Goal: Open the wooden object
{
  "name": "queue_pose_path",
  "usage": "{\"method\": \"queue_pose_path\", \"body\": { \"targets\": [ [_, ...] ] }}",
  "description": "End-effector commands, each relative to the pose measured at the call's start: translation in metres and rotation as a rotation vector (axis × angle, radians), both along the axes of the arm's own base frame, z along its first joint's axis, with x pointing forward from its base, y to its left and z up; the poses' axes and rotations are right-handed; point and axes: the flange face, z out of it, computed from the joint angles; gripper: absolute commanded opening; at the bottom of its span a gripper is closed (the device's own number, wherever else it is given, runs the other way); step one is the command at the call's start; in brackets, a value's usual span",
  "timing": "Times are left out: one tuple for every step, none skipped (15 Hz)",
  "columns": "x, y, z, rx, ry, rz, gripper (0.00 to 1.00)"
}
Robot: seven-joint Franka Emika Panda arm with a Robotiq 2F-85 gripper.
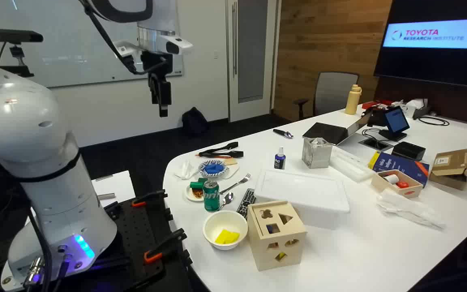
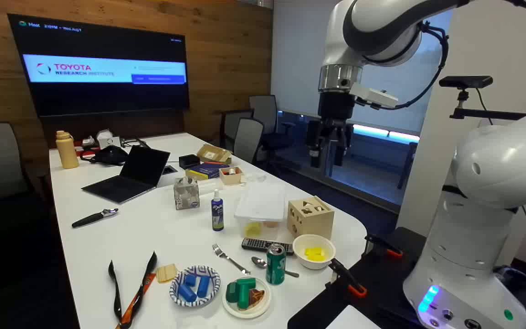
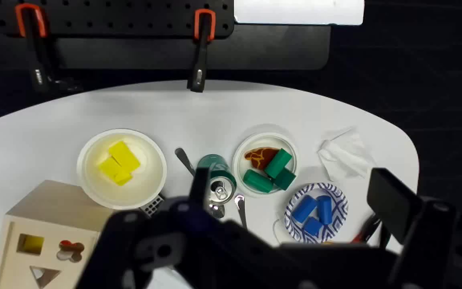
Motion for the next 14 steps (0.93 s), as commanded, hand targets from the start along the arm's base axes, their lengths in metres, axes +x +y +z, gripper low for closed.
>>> {"method": "queue_pose_path", "body": {
  "targets": [
    [0.000, 0.000, 0.000, -0.001, 0.003, 0.000, 1.00],
    [0.000, 0.000, -0.001, -0.001, 0.004, 0.000, 1.00],
    [0.000, 0.000, -0.001, -0.001, 0.005, 0.000, 1.00],
    [0.000, 0.000, -0.001, -0.001, 0.005, 0.000, 1.00],
    [0.006, -0.006, 0.001, -0.005, 0.004, 0.005, 1.00],
    [0.013, -0.015, 0.002, -0.012, -0.006, 0.006, 1.00],
    [0.021, -0.026, 0.004, -0.027, -0.022, 0.004, 1.00],
    [0.030, -0.040, 0.006, -0.033, -0.033, 0.018, 1.00],
    [0.040, -0.056, 0.006, -0.038, -0.050, 0.026, 1.00],
    [0.051, -0.073, 0.004, -0.044, -0.068, 0.028, 1.00],
    [0.062, -0.093, -0.001, -0.054, -0.078, 0.025, 1.00],
    [0.072, -0.109, -0.007, -0.058, -0.089, 0.028, 1.00],
    [0.083, -0.127, -0.015, -0.060, -0.099, 0.026, 1.00],
    [0.093, -0.141, -0.023, -0.058, -0.110, 0.026, 1.00]
  ]
}}
